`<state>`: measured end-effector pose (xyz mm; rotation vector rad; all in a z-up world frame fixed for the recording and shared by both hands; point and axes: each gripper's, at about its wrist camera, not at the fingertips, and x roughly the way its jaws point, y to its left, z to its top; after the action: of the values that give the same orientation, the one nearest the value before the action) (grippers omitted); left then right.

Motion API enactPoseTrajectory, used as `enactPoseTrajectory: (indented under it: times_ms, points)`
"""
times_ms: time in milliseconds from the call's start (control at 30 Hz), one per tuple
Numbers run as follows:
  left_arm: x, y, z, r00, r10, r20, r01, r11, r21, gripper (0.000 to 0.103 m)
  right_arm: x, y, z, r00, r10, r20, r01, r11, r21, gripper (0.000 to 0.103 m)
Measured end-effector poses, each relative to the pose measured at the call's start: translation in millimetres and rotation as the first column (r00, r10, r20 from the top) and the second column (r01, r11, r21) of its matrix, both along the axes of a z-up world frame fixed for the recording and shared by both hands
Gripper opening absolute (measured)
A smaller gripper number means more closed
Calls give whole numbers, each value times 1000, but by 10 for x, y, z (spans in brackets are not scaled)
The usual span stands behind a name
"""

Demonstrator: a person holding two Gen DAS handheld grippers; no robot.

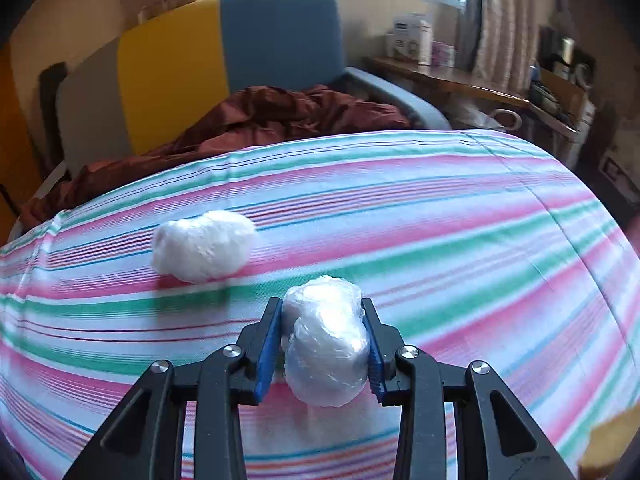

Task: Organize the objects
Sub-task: 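Move the right gripper to the cloth and grasp a plastic-wrapped white ball, then grasp the other plastic-wrapped ball with the left gripper while the right gripper holds its ball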

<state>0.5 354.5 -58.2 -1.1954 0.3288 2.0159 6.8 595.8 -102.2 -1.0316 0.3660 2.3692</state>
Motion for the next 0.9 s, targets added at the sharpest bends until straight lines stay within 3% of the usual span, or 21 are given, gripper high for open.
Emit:
enactPoseTrajectory:
  times_ms: [100,400,500,600,900]
  points:
    - [-174,298,57,998,-36,-46,36,999,-7,63,69,38,-7,999,-36,-10,36,999,-9,38]
    - [-729,1114,-78,971,-147,-187,125,984,-124,64,121,114,-58,997,-66,-27,65,997,-43,38]
    - [-901,1269,-97,968,-136,-210,115,987,-109,64,125,113,-65,997,-67,-31,65,997,-46,38]
    - [-934,1451,-96,949,-175,-263,151,982,-109,65,134,111,-67,997,-67,-37,65,997,-50,38]
    - [-1031,1856,-248,936,-257,-240,238,966,-105,65,156,106,-64,996,-74,-48,71,996,-56,38]
